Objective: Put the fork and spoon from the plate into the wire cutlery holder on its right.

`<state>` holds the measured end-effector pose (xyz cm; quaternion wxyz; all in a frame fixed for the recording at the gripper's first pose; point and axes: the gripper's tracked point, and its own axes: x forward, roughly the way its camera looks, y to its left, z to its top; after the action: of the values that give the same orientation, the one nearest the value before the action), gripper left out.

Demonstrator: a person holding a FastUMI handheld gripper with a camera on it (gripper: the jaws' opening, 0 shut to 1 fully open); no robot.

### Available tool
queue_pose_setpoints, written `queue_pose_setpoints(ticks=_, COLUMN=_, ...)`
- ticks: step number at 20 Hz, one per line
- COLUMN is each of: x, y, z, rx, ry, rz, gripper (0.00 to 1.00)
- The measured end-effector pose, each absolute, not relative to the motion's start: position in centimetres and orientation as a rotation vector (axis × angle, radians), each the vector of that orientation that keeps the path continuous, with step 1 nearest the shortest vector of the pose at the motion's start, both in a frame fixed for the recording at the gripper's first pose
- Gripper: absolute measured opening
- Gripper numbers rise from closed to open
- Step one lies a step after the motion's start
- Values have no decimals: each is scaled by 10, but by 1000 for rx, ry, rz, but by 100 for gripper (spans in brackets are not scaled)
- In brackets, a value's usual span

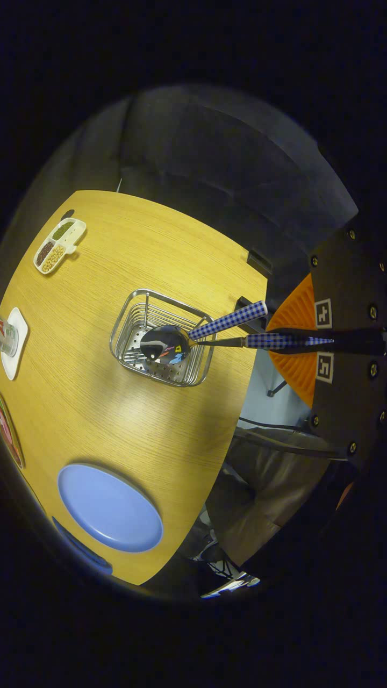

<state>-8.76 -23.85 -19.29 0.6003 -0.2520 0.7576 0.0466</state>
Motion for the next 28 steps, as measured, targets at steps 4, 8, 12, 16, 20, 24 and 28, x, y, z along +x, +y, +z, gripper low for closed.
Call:
queue_pose_setpoints(ticks=4, x=-78, y=-238, z=-198, rx=-599, ry=1769, rz=111, gripper=2)
queue_pose_setpoints(ticks=8, x=-74, y=-240, z=-205, rx=-611, ry=1790, rz=115, gripper=2)
queue_pose_setpoints(ticks=12, x=-72, y=-241, z=-208, rx=-642, ry=1823, rz=124, gripper=4)
queue_pose_setpoints(ticks=16, x=-62, y=-242, z=-215, rx=-655, ry=1820, rz=134, gripper=10)
queue_pose_setpoints(ticks=20, x=-54, y=-237, z=-211, rx=-634, ry=1806, rz=134, gripper=11)
queue_pose_setpoints(ticks=24, x=-51, y=-237, z=-200, rx=-632, ry=1776, rz=118, gripper=24)
queue_pose_setpoints(ticks=28, x=-42, y=-226, z=-191, rx=-637, ry=1680, rz=204, gripper=96)
